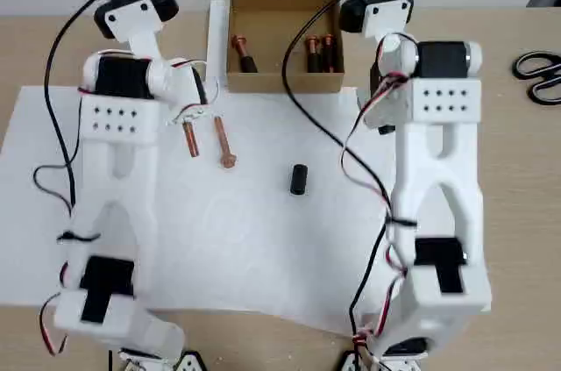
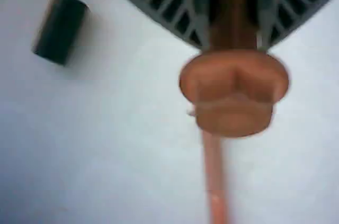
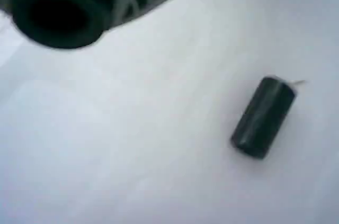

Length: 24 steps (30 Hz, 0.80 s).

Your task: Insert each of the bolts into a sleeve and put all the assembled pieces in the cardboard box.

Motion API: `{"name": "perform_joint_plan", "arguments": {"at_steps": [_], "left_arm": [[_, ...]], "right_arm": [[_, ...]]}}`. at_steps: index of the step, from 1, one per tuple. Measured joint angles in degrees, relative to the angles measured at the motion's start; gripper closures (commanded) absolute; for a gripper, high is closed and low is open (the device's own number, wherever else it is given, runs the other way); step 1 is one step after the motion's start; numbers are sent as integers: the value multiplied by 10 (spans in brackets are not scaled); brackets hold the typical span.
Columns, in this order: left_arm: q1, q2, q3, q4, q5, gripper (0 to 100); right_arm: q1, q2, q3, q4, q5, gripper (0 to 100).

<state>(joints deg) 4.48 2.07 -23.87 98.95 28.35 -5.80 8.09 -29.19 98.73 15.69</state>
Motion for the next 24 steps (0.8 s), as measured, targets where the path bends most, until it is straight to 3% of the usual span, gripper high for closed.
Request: {"name": "perform_joint_plan", "arguments": {"at_steps": [9,17,24], "left_arm": [[55,-197,4,4,0,995],[56,-316,161,-8,-2,995],[56,-467,338,-141,-2,995]], "right_arm": [[-91,-305,252,0,0,995],[-83,-604,448,-39,0,995],[-59,-778,700,-195,0,995]]}}
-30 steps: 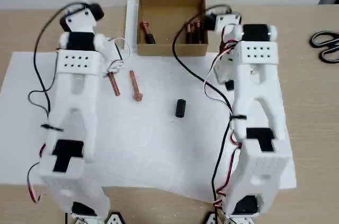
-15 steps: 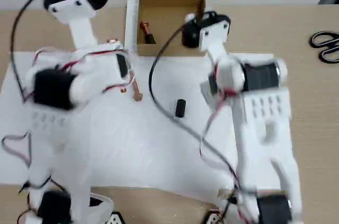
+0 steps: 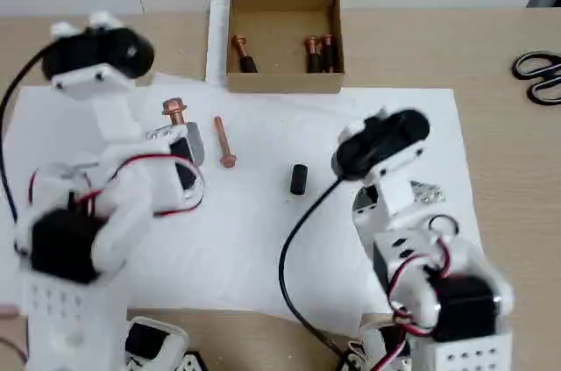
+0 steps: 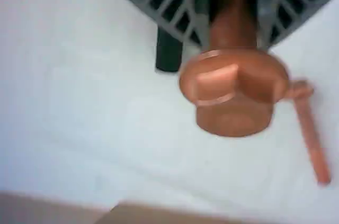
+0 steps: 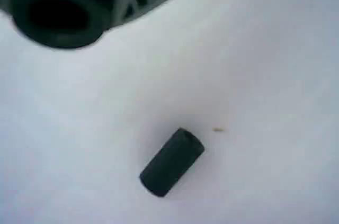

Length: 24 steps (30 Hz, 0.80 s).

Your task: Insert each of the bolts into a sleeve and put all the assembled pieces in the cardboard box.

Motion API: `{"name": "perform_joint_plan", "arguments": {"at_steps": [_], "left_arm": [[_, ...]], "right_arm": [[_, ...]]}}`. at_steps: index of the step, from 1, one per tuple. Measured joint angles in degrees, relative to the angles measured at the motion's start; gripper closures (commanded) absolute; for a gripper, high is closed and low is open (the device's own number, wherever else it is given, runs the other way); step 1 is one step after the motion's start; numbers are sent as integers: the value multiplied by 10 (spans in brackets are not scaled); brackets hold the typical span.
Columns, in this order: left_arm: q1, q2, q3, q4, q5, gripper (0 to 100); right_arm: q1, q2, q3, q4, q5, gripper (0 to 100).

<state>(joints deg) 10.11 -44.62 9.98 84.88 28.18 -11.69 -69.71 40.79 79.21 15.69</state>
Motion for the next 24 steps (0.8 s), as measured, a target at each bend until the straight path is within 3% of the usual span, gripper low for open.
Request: {"name": "perform_joint_plan", "arguments": {"at_steps": [5,9,15,21,24], "left_arm": [[0,-115,168,-149,0,995],[0,-202,280,-263,0,995],[26,-294,426,-412,0,995],[100,-320,520,-504,0,995],[114,-321,527,-513,0,995]], "right_arm": [[-2,-98,144,-120,-9,992],[-16,-175,257,-219,-58,994],[-51,-310,386,-271,-80,995],[-124,-330,411,-282,-86,995],[-145,-331,412,-301,-132,995]]}}
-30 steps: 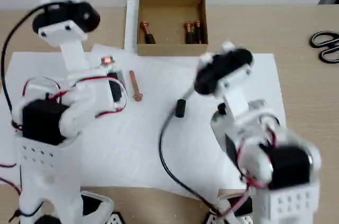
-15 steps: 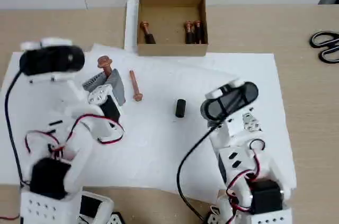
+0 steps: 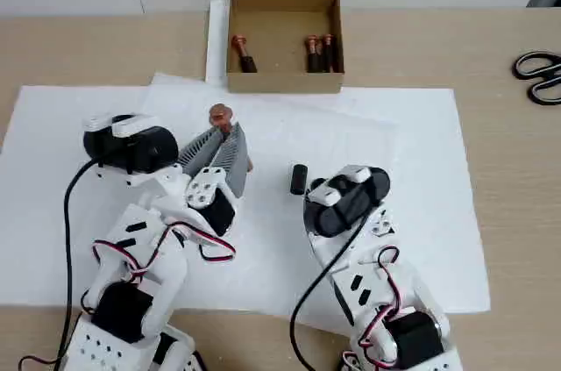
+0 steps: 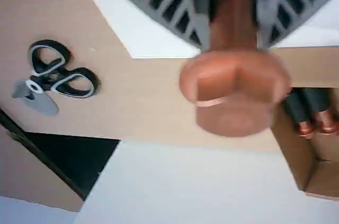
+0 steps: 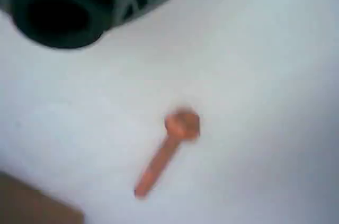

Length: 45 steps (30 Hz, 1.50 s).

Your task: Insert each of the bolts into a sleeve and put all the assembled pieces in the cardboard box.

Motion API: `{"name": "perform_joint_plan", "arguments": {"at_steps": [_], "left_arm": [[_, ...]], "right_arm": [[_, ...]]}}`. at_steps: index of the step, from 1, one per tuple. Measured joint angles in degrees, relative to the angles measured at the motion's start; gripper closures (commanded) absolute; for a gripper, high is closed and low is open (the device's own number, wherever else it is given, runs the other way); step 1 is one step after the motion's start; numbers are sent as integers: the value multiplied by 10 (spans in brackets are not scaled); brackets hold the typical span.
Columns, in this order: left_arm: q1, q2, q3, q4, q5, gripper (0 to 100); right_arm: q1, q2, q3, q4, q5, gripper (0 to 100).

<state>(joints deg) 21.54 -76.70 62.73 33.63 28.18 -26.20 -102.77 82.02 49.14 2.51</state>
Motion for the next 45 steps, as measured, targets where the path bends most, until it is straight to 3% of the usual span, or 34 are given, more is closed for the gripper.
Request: {"name": "perform_joint_plan", "arguments": {"at_steps": [5,18,45], "left_arm": [[25,0,7,-5,0,995],[72,0,40,-6,0,995],[99,18,40,33,0,995]], "right_arm": [[-47,0,0,-4,-65,995],[-124,0,30,-7,-75,994],[-126,0,31,-28,-75,994]]}}
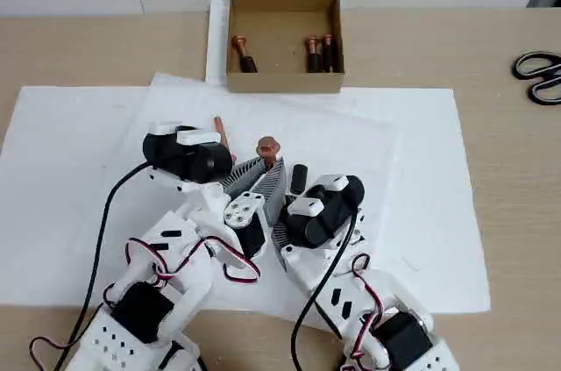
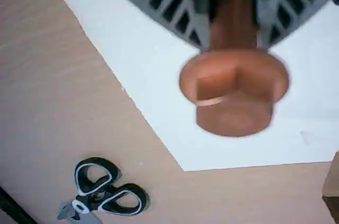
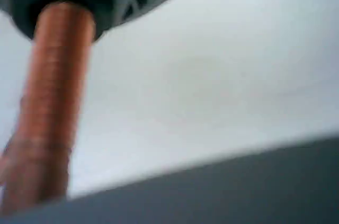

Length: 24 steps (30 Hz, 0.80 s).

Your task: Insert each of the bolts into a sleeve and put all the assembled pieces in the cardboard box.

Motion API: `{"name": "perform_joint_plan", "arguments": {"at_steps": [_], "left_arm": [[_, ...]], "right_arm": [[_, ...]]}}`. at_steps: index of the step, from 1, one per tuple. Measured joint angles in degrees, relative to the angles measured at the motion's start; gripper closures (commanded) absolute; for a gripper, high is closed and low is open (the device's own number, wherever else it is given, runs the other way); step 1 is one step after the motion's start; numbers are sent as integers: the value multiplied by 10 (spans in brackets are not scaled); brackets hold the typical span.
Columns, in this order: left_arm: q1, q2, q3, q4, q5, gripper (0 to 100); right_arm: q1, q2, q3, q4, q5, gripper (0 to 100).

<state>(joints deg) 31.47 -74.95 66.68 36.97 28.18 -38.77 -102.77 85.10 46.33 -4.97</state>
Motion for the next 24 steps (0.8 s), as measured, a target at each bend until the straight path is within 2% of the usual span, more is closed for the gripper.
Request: {"name": "perform_joint_plan", "arguments": {"at_steps": [7,24], "left_arm": [[3,0,0,43,0,995],[26,0,1,93,-76,995]], "right_arm": [[0,0,0,0,0,994],[0,0,0,0,0,994]]}}
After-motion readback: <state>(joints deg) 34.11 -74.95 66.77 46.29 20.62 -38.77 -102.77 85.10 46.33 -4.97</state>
